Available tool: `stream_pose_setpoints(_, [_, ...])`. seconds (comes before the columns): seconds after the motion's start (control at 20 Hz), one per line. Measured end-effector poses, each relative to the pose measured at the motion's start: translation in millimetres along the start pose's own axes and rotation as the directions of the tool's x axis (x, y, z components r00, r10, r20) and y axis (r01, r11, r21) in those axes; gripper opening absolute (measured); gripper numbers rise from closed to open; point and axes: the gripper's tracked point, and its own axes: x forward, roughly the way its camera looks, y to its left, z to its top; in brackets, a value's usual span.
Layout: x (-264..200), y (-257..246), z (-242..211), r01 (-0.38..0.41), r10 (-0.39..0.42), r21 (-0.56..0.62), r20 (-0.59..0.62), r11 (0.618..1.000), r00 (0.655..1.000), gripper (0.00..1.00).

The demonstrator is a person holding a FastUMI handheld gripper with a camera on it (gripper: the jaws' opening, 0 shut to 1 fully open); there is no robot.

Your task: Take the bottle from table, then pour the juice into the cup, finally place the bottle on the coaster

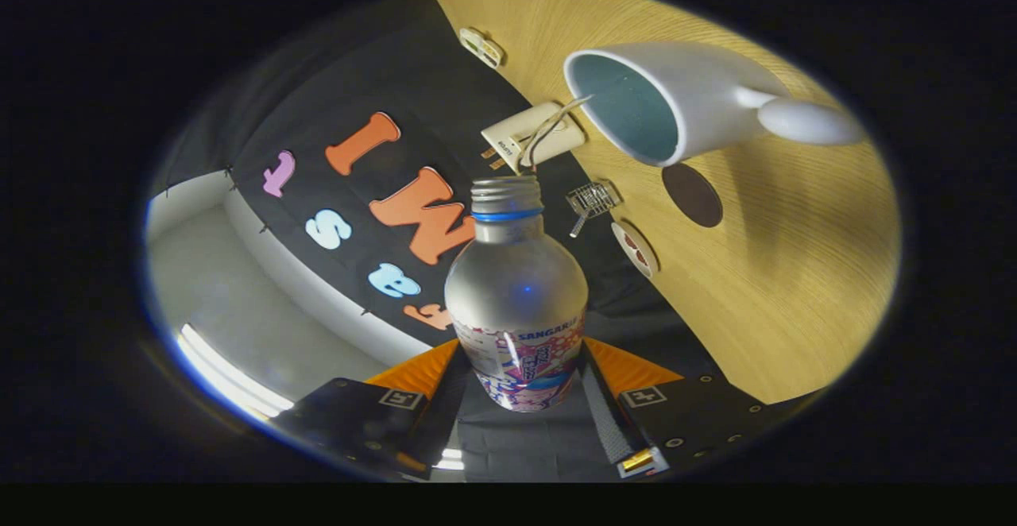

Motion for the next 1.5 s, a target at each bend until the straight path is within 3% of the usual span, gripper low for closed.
stream_pose_setpoints(0.45, [1.1, 13.5, -4.4, -0.046, 0.045, 0.033, 0.015, 0.998, 0.999, 0.75])
stream_pose_setpoints(1.5, [-3.0, 24.3, 1.6, -0.066, 0.062, 0.08, 0.057, 0.995, 0.996, 0.75])
